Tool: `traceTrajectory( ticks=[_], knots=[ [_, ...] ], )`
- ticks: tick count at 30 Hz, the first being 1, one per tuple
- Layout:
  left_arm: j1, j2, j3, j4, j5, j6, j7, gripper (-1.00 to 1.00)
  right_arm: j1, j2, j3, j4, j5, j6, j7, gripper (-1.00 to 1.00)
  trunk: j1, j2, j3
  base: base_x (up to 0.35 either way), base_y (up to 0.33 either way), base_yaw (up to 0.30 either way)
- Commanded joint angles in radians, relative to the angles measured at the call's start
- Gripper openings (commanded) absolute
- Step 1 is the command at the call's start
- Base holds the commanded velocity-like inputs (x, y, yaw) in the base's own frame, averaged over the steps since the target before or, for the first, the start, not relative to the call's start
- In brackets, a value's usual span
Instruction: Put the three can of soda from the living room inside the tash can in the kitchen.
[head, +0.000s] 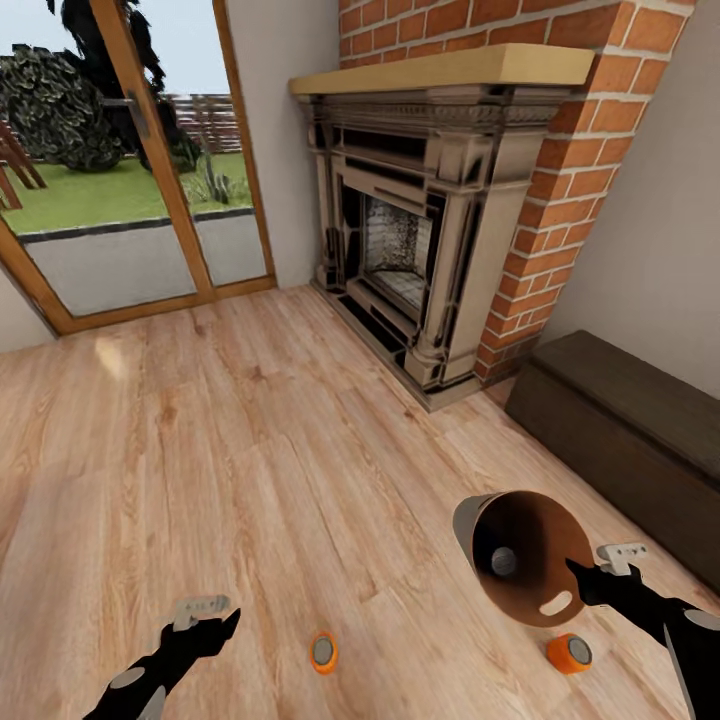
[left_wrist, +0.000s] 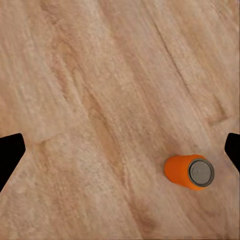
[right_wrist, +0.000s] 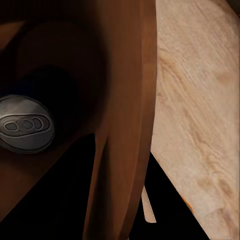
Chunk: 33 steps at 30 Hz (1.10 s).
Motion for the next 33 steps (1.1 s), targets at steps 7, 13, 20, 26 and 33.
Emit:
traceTrajectory(
  ticks=[7, 13, 20, 26, 33],
  knots=[
    [-0.082, -0.107, -0.061, 0.000, -0.033, 0.222, 0.043, 1.00, -0.001, 0.021, 0.001, -0.001, -0.012, 0.003, 0.004, -1.00, 0.000, 0.000, 0.000, 0.093, -0.007, -0.006],
    [-0.188, -0.164, -0.071, 0.009, -0.064, 0.352, 0.070, 1.00, -0.001, 0.024, 0.003, -0.001, -0.010, 0.003, 0.003, -1.00, 0.000, 0.000, 0.001, 0.011, -0.001, -0.001],
    [-0.208, -0.185, -0.073, 0.010, -0.071, 0.390, 0.082, 1.00, -0.001, 0.022, 0.004, -0.005, -0.008, 0.019, 0.001, -1.00, 0.000, 0.000, 0.000, 0.001, 0.000, 0.000],
    [-0.209, -0.185, -0.073, 0.050, -0.072, 0.392, 0.084, 1.00, -0.040, 0.014, 0.013, -0.022, -0.004, 0.177, 0.002, -1.00, 0.000, 0.000, -0.006, 0.000, 0.000, 0.000],
    [-0.211, -0.196, -0.073, 0.092, -0.072, 0.390, 0.086, 1.00, -0.229, 0.008, 0.025, -0.025, 0.053, 0.382, 0.005, -1.00, 0.000, 0.000, -0.016, 0.000, 0.000, 0.000]
  ],
)
